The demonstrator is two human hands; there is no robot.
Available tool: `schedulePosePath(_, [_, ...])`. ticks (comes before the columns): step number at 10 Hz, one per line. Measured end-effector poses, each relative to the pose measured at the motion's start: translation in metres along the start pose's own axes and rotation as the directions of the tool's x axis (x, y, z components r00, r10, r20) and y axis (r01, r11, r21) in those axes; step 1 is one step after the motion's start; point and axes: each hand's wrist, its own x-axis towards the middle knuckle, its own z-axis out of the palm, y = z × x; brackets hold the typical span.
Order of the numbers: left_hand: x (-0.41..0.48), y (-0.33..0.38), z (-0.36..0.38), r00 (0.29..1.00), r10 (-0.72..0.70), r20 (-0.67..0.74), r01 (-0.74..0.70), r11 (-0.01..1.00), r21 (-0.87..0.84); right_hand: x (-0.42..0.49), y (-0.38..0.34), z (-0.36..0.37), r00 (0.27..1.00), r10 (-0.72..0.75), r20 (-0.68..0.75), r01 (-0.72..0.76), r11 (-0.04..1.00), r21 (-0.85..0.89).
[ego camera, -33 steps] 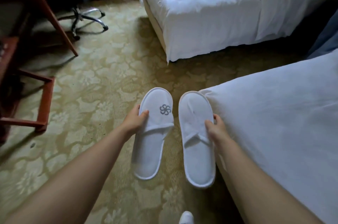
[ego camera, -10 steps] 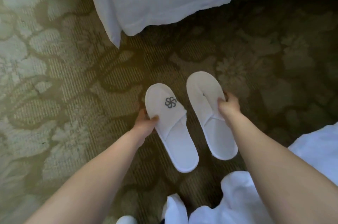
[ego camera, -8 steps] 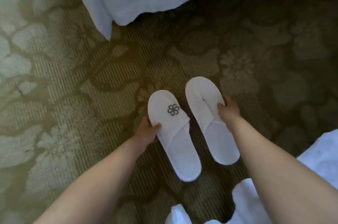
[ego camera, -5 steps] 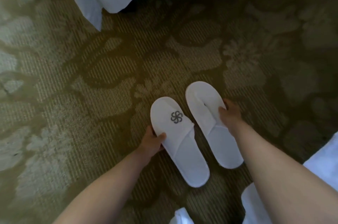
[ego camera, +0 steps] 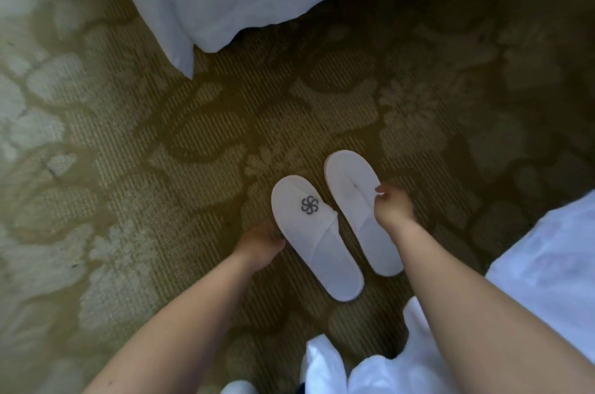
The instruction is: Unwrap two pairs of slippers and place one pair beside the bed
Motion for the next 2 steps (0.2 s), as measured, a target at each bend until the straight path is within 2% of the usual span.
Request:
schedulePosePath(1, [-0.034,0.012,-0.023,0.998,-0.053,0.018,0.053,0.998,0.041,-0.042,-0.007,-0.016,0.991,0.037,0.128,-0.04,0.999,0.02])
schedulePosePath(2, [-0.072,0.034,-0.048,0.998,-0.062,-0.003,0.062,0.994,0.085,-0.086,-0.018,-0.04,0.959,0.078,0.272,-0.114,0.987,0.117])
